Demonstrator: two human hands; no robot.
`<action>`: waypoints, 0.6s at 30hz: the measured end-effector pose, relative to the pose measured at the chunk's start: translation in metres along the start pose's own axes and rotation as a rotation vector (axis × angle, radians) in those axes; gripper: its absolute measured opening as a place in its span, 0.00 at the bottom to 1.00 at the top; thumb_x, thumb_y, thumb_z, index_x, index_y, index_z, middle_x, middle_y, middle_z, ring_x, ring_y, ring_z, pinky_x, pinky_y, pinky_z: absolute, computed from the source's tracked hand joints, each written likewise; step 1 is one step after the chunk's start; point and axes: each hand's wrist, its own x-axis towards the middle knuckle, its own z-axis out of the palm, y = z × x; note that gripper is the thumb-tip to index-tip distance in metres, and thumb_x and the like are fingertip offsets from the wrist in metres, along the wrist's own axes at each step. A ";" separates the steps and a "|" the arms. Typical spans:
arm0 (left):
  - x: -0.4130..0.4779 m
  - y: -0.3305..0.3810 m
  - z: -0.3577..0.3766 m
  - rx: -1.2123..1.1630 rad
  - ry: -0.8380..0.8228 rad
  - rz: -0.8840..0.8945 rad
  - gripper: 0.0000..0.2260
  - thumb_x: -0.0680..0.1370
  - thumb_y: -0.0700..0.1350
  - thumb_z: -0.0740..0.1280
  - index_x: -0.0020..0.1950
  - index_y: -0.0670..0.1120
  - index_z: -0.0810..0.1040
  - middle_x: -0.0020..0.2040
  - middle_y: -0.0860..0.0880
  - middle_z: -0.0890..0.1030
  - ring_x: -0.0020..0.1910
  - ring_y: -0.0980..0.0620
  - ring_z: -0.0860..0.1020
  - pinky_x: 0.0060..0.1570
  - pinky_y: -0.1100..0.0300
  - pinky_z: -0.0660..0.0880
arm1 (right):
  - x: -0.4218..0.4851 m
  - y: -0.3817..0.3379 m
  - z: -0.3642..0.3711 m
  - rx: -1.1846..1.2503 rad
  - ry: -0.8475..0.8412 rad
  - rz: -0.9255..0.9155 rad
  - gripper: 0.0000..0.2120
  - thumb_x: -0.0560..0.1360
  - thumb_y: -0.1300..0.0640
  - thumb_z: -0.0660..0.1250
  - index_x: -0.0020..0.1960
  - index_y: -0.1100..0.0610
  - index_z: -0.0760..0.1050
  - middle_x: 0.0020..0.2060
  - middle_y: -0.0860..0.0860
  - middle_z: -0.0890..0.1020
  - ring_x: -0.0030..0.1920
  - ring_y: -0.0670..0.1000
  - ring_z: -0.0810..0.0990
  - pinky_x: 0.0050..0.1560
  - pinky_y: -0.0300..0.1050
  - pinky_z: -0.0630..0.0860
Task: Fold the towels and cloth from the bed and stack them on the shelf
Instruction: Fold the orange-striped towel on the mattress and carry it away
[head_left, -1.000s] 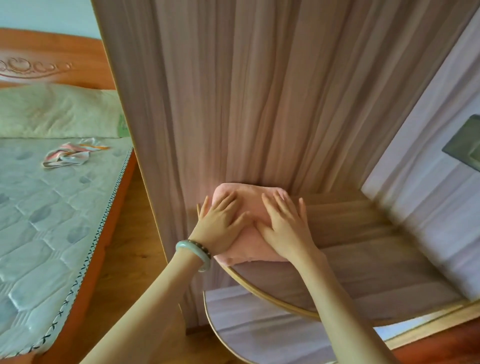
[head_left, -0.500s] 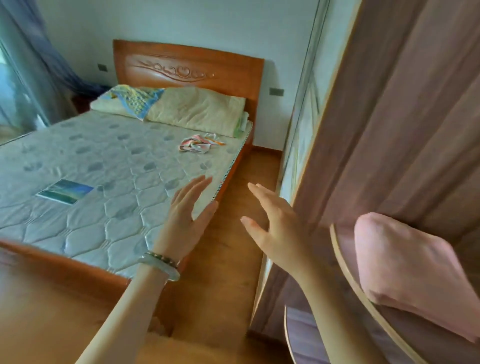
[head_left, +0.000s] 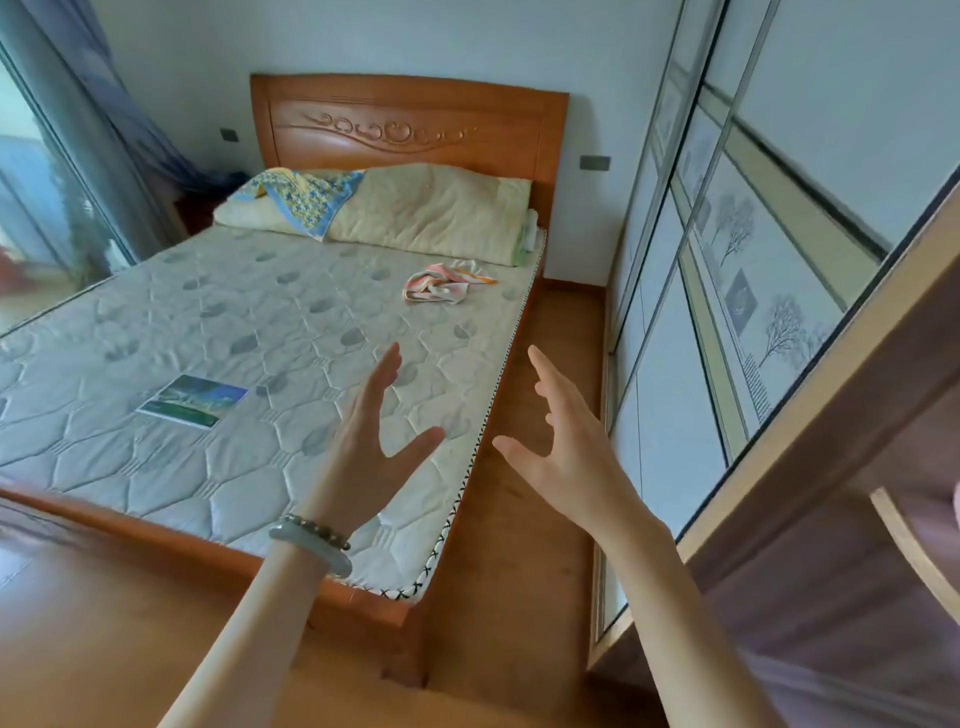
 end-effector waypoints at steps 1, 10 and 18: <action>0.006 -0.004 0.001 -0.007 -0.008 0.001 0.39 0.70 0.61 0.68 0.75 0.59 0.51 0.73 0.55 0.64 0.71 0.55 0.65 0.71 0.46 0.63 | 0.007 0.004 0.003 0.001 -0.001 0.010 0.41 0.74 0.51 0.69 0.76 0.44 0.47 0.75 0.42 0.58 0.73 0.42 0.59 0.72 0.51 0.64; 0.099 -0.052 0.043 -0.056 -0.045 -0.103 0.40 0.69 0.56 0.68 0.76 0.55 0.51 0.75 0.50 0.63 0.70 0.59 0.65 0.70 0.52 0.62 | 0.120 0.076 0.023 -0.012 -0.018 0.046 0.41 0.73 0.51 0.70 0.77 0.46 0.48 0.74 0.43 0.58 0.73 0.44 0.60 0.71 0.53 0.65; 0.229 -0.094 0.095 -0.013 0.066 -0.206 0.39 0.71 0.51 0.70 0.77 0.52 0.52 0.75 0.54 0.61 0.68 0.62 0.64 0.67 0.62 0.60 | 0.269 0.160 0.007 0.059 -0.046 -0.001 0.38 0.73 0.52 0.71 0.75 0.45 0.53 0.70 0.37 0.60 0.73 0.44 0.60 0.70 0.54 0.66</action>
